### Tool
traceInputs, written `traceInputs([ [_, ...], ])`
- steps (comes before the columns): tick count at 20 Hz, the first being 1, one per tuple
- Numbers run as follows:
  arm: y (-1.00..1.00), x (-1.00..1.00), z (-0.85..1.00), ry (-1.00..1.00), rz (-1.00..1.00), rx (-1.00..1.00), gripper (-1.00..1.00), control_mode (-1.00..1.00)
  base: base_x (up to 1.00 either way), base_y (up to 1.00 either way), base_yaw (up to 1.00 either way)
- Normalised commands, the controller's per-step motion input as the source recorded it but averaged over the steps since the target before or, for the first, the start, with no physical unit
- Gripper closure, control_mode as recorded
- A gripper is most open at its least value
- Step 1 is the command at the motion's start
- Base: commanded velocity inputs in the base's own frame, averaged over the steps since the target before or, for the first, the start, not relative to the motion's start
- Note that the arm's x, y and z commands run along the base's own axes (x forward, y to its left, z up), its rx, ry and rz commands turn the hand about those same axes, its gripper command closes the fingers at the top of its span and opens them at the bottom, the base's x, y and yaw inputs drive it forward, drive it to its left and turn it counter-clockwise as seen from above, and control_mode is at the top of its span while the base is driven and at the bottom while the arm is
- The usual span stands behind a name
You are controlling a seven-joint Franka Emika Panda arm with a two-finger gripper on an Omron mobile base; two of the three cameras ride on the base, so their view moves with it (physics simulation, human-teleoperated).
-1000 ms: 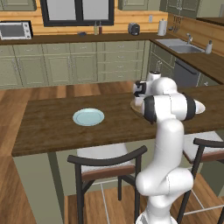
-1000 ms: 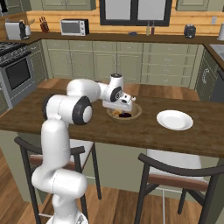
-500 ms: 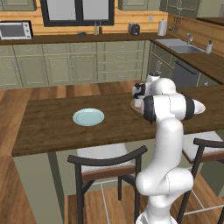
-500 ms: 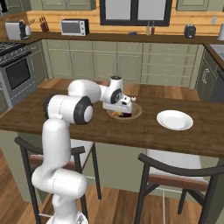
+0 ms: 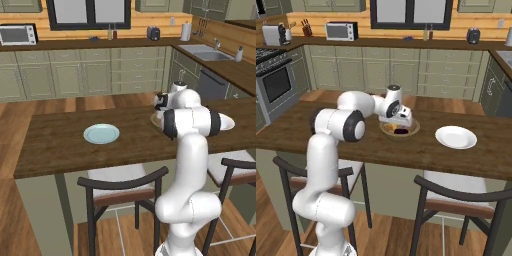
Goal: Pick the chicken drumstick and eggplant from their plates and place them in the bowl. Then put the bowl in the fridge.
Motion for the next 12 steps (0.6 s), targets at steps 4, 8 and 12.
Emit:
traceInputs([
  [4, 0.0, -0.29, 0.28, -0.17, -0.11, 0.0, -1.0, -1.0, 0.0, 0.0, 0.0],
  [8, 0.0, -0.61, 0.43, -0.26, -0.16, 0.0, -1.0, -1.0, 0.0, 0.0, 0.0],
  [12, -0.05, -1.0, 0.17, -0.06, -0.17, 0.01, -1.0, -1.0, 0.0, 0.0, 0.0],
])
